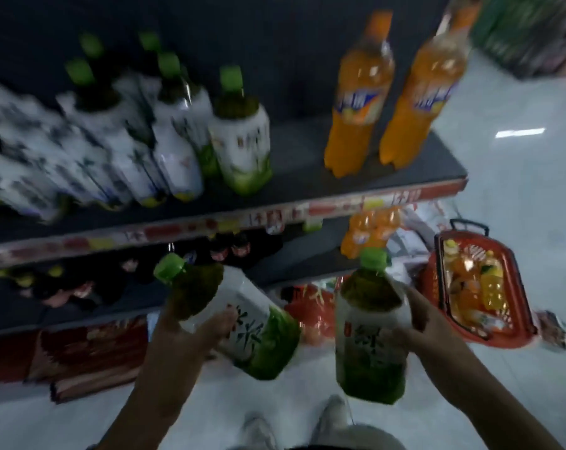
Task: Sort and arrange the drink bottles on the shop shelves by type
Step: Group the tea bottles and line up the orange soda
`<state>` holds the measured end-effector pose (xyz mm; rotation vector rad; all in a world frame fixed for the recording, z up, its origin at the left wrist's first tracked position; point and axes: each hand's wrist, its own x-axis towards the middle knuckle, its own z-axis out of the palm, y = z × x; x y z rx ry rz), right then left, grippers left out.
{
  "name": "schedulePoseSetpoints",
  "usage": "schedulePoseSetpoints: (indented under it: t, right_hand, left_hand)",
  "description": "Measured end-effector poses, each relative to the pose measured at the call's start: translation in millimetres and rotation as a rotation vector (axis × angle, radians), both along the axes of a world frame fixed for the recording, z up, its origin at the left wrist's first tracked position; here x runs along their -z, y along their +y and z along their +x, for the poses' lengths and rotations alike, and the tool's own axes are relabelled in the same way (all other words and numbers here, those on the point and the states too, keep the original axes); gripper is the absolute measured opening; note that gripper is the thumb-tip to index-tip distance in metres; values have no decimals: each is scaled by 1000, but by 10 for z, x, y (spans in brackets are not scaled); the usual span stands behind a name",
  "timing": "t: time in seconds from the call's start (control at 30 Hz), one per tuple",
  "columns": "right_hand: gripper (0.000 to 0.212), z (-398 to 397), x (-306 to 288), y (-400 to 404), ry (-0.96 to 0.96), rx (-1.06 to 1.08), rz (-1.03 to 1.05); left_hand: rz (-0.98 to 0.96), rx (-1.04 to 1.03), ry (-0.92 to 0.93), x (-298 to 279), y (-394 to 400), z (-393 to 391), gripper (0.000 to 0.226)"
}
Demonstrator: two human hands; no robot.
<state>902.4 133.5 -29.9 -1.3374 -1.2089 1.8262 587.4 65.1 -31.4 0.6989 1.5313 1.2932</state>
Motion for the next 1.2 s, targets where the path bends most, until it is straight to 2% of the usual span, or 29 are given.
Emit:
schedulePoseSetpoints:
  t: [0.1, 0.23, 0.33, 0.47, 0.57, 0.73, 0.9, 1.0, 1.13, 1.2]
  right_hand:
    - [81, -131, -324, 7, -5, 70, 137]
    - [74, -314, -587, 192, 15, 237, 302]
    - [72, -422, -738, 454, 59, 339, 367]
    - [48, -545, -834, 947, 77, 420, 432]
    - [49, -673, -830, 1273, 91, 361, 447]
    - [60, -950, -647, 1687, 107, 176, 481]
    - [57, -1241, -501, 2003, 76, 164, 546]
    - [58, -1406, -405, 2120, 24, 190, 576]
    - [44, -1603, -394, 2233, 36, 184, 624]
    - [34, -1718, -364, 2330, -5, 175, 581]
  left_hand:
    - [159, 52, 71, -414, 173, -149, 48]
    - [316, 56, 147, -792, 505, -167, 44]
    - [367, 13, 225, -825, 806, -91, 56]
    - [347, -37, 333, -799, 1313, 16, 81]
    - [310, -59, 440, -752, 1529, 14, 78]
    - [223, -134, 463, -597, 1589, -97, 71]
    - [192, -182, 524, -566, 1721, -117, 58]
    - [198, -162, 522, -572, 1803, -118, 62]
    - [198, -177, 582, -502, 1896, -113, 66]
    - [191, -169, 613, -504, 1977, -117, 70]
